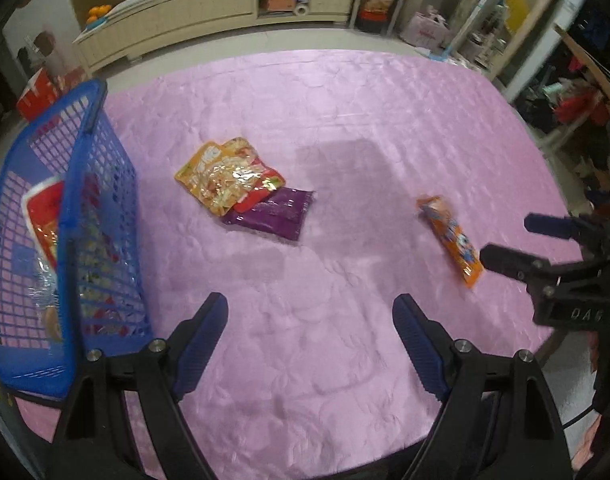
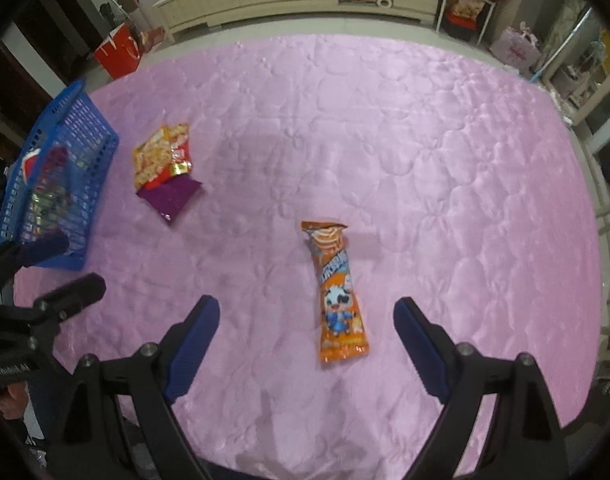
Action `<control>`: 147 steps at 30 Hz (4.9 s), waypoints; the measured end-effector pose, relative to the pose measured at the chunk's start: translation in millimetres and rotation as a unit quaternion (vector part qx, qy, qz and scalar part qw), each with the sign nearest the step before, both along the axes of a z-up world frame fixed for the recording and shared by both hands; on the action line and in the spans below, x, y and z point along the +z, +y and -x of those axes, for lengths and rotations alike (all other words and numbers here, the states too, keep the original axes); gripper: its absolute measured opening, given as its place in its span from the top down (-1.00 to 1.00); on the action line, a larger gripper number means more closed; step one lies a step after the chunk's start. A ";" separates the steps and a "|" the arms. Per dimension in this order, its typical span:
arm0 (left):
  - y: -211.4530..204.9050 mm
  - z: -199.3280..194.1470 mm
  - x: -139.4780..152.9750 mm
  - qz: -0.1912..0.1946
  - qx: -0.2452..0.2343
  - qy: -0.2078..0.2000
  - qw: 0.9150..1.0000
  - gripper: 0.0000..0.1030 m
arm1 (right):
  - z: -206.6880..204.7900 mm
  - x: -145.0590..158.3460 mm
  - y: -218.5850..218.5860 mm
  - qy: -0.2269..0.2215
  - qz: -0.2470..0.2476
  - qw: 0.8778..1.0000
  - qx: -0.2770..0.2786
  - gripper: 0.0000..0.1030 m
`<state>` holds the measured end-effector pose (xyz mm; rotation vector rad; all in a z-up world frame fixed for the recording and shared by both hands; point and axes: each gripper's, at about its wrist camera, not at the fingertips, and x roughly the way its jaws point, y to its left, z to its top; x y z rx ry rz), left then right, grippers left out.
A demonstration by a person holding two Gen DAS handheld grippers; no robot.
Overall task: Organize snacks
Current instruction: 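Move both tools back toward the yellow bag and orange stick snack, then grasp the orange stick snack with the right tool while the left tool grasps the yellow bag, then lift and carry both snacks with both tools over the blue basket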
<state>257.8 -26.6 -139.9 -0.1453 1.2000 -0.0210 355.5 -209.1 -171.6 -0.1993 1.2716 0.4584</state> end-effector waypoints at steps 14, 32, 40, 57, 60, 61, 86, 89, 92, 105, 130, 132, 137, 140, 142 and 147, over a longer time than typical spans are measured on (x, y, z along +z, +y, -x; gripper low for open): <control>10.9 -28.3 -39.1 0.007 0.023 0.041 0.999 -0.61 | -21.0 -56.2 -2.4 0.040 0.025 0.999 0.000 0.14; 41.1 -75.3 -31.0 -0.018 0.061 0.037 0.997 -0.61 | -38.4 -15.0 23.1 -0.006 -0.032 0.998 0.058 0.68; 64.9 -104.4 -37.3 -0.013 0.120 0.048 0.991 -0.61 | -53.4 -13.0 53.3 -0.008 -0.050 0.995 0.086 0.68; 87.3 -137.3 -81.0 0.014 0.201 0.071 0.977 -0.61 | -65.5 -31.3 81.9 0.016 -0.079 0.990 0.111 0.68; 91.6 -136.3 -83.6 0.021 0.210 0.065 0.975 -0.61 | -67.8 -30.5 78.6 0.019 -0.083 0.990 0.110 0.68; 91.9 -139.2 -82.9 0.019 0.211 0.064 0.975 -0.61 | -68.9 -29.5 76.1 0.020 -0.084 0.990 0.109 0.68; 11.5 -101.0 -50.3 -0.012 0.105 0.055 0.993 0.52 | -53.1 -9.9 71.8 0.041 -0.101 0.991 0.079 0.68; 7.7 -86.5 -40.1 0.007 0.086 0.049 0.995 0.52 | -39.2 -0.1 73.2 0.043 -0.106 0.991 0.075 0.68; 10.5 -69.8 -28.8 0.011 0.069 0.038 0.997 0.52 | -24.1 9.2 72.7 0.036 -0.101 0.991 0.076 0.68; 19.9 -21.3 33.9 0.010 0.040 -0.026 0.999 0.52 | 44.5 79.7 88.8 -0.012 -0.088 0.992 0.090 0.68; 119.6 110.6 124.7 -0.017 0.045 -0.140 0.989 0.52 | 135.9 144.5 165.4 -0.078 -0.116 0.982 0.129 0.68; 131.3 119.9 125.9 -0.016 0.052 -0.144 0.988 0.52 | 138.8 146.8 173.1 -0.075 -0.125 0.980 0.132 0.68; 155.9 130.2 123.5 -0.014 0.065 -0.150 0.986 0.52 | 152.2 145.3 196.4 -0.108 -0.110 0.976 0.152 0.68; 167.3 134.5 119.6 -0.016 0.072 -0.153 0.985 0.52 | 151.2 137.1 207.6 -0.107 -0.121 0.975 0.155 0.68; 175.0 137.8 115.3 -0.015 0.077 -0.160 0.984 0.52 | 149.1 132.2 212.5 -0.111 -0.128 0.974 0.148 0.68; 192.7 140.3 101.8 -0.019 0.097 -0.178 0.979 0.51 | 142.4 112.3 233.9 -0.116 -0.146 0.971 0.147 0.68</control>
